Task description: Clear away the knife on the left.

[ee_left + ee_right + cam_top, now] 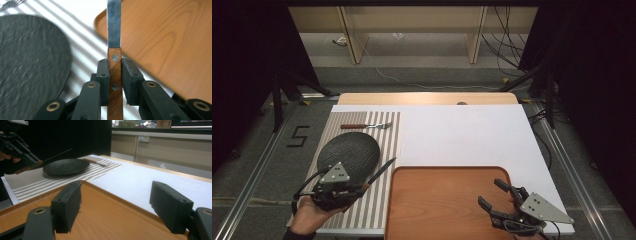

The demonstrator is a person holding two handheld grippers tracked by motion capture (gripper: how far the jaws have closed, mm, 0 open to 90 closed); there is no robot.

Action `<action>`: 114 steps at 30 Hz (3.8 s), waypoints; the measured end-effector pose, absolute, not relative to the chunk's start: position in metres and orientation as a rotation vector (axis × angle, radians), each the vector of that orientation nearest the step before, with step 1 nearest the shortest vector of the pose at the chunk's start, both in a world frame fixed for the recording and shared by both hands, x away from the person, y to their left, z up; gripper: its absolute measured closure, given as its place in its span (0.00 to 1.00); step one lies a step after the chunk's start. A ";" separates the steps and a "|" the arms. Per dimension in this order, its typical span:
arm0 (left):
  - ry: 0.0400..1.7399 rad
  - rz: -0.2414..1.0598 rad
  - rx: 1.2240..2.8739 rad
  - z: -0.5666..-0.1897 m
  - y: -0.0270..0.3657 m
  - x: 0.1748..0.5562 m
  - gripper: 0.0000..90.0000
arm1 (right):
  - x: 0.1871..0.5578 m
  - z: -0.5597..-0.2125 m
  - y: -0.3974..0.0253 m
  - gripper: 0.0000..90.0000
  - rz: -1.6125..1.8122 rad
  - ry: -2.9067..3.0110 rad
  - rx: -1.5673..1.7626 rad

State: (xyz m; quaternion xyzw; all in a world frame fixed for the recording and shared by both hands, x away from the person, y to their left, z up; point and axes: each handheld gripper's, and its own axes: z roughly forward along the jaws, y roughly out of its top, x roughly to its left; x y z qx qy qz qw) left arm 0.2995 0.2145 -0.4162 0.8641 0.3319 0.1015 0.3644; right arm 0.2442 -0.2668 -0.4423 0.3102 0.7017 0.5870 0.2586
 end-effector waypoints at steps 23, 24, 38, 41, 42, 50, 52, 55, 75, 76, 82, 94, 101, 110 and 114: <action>0.797 0.172 2.114 -0.422 0.191 0.296 0.85 | 0.244 -0.442 -0.267 0.29 1.593 1.903 0.839; 0.798 0.166 2.106 -0.422 0.190 0.296 0.85 | 0.244 -0.442 -0.266 0.30 1.594 1.902 0.839; 0.779 0.150 2.053 -0.425 0.170 0.294 0.85 | 0.245 -0.443 -0.266 0.30 1.590 1.907 0.841; 0.770 0.133 2.055 -0.426 0.164 0.294 0.85 | 0.245 -0.443 -0.266 0.30 1.590 1.906 0.842; 0.768 0.127 2.058 -0.427 0.162 0.294 0.85 | 0.245 -0.443 -0.266 0.29 1.589 1.906 0.841; 0.766 0.070 2.065 -0.434 0.152 0.295 0.85 | 0.244 -0.443 -0.266 0.30 1.591 1.905 0.842; 0.766 0.057 2.074 -0.436 0.148 0.294 0.85 | 0.244 -0.443 -0.266 0.30 1.591 1.905 0.839; 0.764 0.032 2.090 -0.437 0.142 0.294 0.85 | 0.244 -0.443 -0.266 0.30 1.591 1.906 0.839; 0.754 -0.092 2.193 -0.447 0.115 0.293 0.85 | 0.244 -0.443 -0.266 0.30 1.589 1.909 0.835; 0.754 -0.099 2.199 -0.447 0.114 0.292 0.85 | 0.244 -0.443 -0.266 0.30 1.589 1.909 0.835; 0.754 -0.118 2.245 -0.449 0.107 0.292 0.85 | 0.244 -0.443 -0.266 0.29 1.585 1.912 0.835; 0.742 -0.157 2.332 -0.457 0.093 0.293 0.85 | 0.245 -0.443 -0.266 0.30 1.582 1.915 0.835; 0.740 -0.189 2.361 -0.463 0.088 0.295 0.85 | 0.245 -0.443 -0.266 0.30 1.582 1.915 0.837; 0.769 -0.229 2.389 -0.471 0.085 0.299 0.85 | 0.245 -0.443 -0.266 0.30 1.584 1.911 0.840; 0.772 -0.236 2.395 -0.474 0.084 0.299 0.85 | 0.245 -0.443 -0.266 0.30 1.584 1.911 0.840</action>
